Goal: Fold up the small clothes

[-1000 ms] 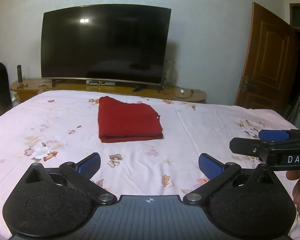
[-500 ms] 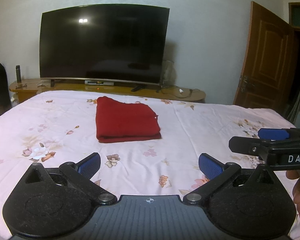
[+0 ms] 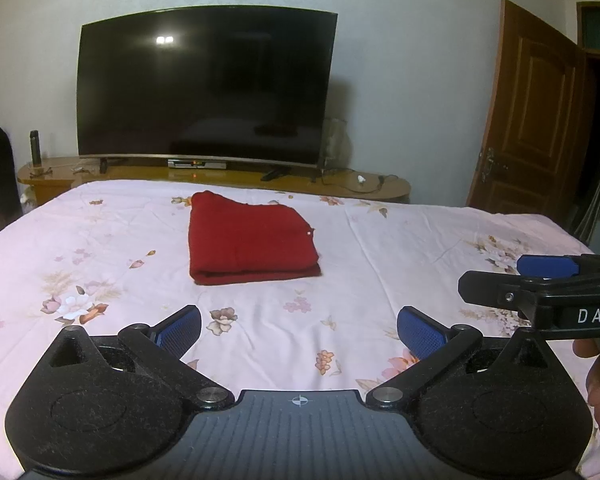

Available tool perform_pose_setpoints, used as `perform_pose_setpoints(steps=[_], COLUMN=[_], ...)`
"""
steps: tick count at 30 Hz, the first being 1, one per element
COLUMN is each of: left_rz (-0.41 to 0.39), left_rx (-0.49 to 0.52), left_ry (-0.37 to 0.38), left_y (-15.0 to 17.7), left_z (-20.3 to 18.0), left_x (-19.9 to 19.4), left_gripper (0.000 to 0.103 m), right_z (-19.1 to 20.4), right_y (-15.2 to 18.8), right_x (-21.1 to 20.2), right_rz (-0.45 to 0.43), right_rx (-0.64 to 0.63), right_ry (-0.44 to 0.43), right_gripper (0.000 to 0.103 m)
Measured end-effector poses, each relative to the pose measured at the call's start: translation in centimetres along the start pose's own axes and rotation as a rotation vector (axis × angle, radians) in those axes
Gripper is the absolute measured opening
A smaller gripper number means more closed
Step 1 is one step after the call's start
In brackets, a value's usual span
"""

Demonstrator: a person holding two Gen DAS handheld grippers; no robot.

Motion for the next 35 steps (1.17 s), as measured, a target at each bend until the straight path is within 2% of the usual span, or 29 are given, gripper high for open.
perform_pose_setpoints(steps=[20,28,35], left_rz=[0.008,-0.024,-0.018], left_rx=[0.012,-0.003,-0.006], left_ry=[-0.016,-0.008,-0.038], left_y=[-0.06,-0.12,-0.1], left_z=[-0.3,-0.21,0.01], left_x=[0.46,0.03,0.06], left_gripper=[0.103,0.103,0.103], right_z=[0.1,-0.08,-0.21], right_y=[-0.01,-0.08,-0.14], right_x=[-0.19,-0.12,-0.18], right_rz=[0.002,0.001,-0.002], right_rx=[0.004,0.002,0.002], right_ry=[0.002,0.001,-0.003], right_gripper=[0.102,0.102,0.102])
Point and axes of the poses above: each gripper's, at about its wrist camera, not at the fingertips, and x roughly the way its jaws point, z to its left, y to its underside, the point moved 2 cm from there along x, roughly the way its jaws point, and after that the axes turned 3 degrees about y, right-handed, at the moved point
